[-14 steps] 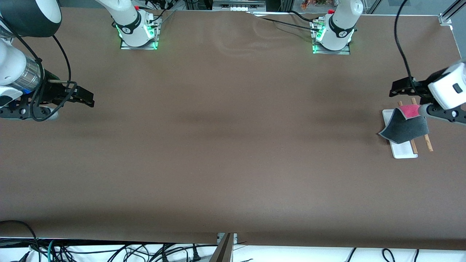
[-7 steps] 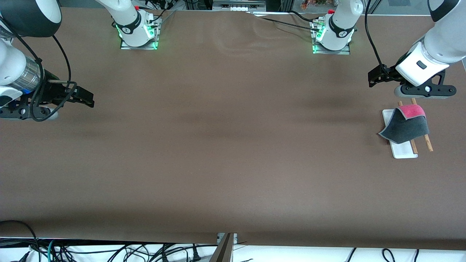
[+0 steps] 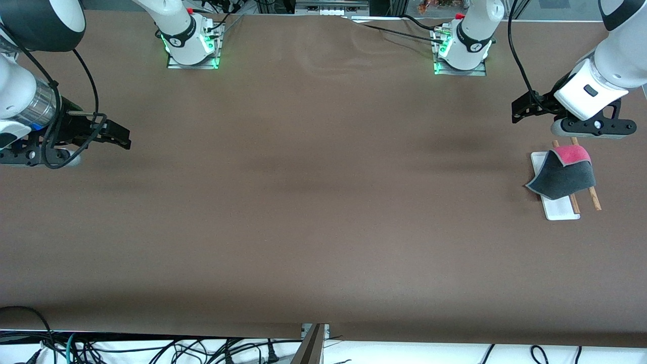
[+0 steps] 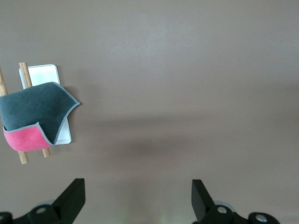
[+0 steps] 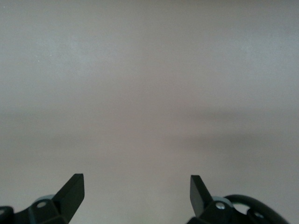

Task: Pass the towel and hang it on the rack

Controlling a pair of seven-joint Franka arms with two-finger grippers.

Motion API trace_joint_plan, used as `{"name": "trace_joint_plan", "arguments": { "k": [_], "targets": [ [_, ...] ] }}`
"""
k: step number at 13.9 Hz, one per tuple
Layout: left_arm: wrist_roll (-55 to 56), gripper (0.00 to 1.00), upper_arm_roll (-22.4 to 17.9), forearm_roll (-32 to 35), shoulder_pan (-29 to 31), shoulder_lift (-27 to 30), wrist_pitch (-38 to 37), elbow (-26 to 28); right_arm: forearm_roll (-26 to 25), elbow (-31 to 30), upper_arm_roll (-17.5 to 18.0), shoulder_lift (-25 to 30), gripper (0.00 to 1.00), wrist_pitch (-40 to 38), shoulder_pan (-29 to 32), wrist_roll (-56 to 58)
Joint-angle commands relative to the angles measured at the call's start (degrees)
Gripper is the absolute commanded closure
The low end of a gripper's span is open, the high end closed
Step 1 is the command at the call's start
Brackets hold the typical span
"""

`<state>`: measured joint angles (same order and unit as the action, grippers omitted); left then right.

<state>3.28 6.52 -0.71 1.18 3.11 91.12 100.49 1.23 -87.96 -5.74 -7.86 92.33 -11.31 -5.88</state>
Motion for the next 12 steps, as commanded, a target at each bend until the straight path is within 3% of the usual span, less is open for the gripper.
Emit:
{"name": "trace_joint_plan", "arguments": {
  "k": [1,12],
  "targets": [
    [-1.3,0.00,0.1,-0.9,0.5,-0.7,0.2,-1.1,-0.9,-0.3,0.2,0.5,0.00,0.5,0.1,0.7],
    [-1.3,0.00,0.0,-0.9,1.6,-0.9,0.2,-1.2,-0.9,-0.3,0.2,0.5,0.00,0.6,0.1,0.7]
  ]
}}
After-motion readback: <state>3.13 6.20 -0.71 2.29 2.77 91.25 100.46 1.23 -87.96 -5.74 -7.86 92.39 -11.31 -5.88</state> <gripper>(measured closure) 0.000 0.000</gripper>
